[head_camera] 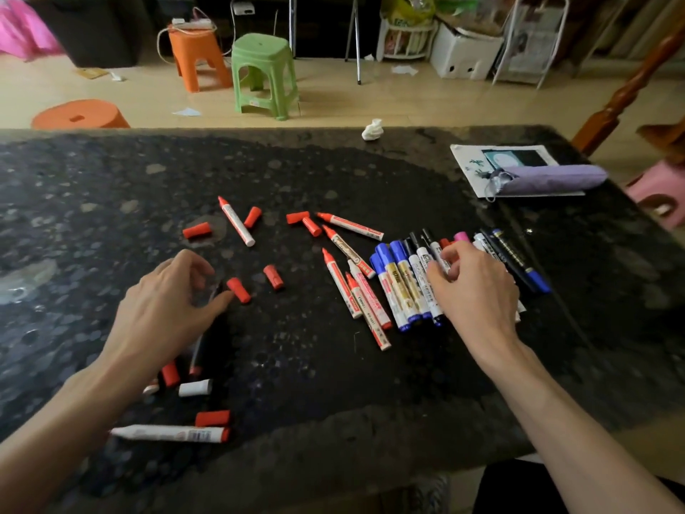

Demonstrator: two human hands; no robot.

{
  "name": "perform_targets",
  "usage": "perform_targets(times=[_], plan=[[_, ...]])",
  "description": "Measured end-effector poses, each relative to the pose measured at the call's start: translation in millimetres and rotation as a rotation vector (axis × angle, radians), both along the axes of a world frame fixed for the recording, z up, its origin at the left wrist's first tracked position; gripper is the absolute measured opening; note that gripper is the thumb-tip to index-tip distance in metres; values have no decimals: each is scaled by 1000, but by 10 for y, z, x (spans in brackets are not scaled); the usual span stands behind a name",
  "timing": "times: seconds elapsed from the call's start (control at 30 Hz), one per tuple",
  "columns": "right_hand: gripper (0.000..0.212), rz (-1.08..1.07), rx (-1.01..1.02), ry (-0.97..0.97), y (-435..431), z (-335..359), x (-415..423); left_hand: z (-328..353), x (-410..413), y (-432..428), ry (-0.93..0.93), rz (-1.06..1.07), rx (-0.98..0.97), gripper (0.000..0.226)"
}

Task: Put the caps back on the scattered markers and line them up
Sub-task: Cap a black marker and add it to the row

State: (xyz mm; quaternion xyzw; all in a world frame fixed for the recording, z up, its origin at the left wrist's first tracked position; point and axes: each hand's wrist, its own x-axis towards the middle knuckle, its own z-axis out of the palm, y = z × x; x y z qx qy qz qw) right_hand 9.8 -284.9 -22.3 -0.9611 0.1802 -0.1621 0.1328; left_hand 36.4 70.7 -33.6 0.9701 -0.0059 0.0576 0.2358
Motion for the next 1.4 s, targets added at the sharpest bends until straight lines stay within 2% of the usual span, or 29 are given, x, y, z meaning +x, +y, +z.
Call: perform_targets(times=[0.2,0.3,0.47,0.57,0.7,0.83,0.93,1.03,1.13,1.27,1.4], plan=[[25,122,15,-26,287,2,87,7,-43,41,138,69,183,43],[25,304,66,-34,546,-55,136,0,-49,53,173,73,252,40],[37,655,125,56,1032,-209,223,-12,-107,18,165,47,400,34],[41,756,124,79,1319,-325,312,-56,-103,44,188,38,355,31],[47,720,36,75,1543,-476,461,-17,-80,130,101,23,239,29],[20,726,24,36,1607,-545,491,87,-79,182,31,-57,68,24],[23,691,174,51,1573,-478,445,61,-84,236,34,-143,-20,24],[23,626,441,57,1454,-320,404,48,-77,264,25,-222,-120,19],[20,578,724,87,1362,-145,311,83,-59,264,-7,-214,-224,14],[31,502,1049,90,1253,-1,202,129,-27,276,14,-195,-332,15],[31,557,1136,50,1227,85,161,144,-23,253,36,-210,-359,15]])
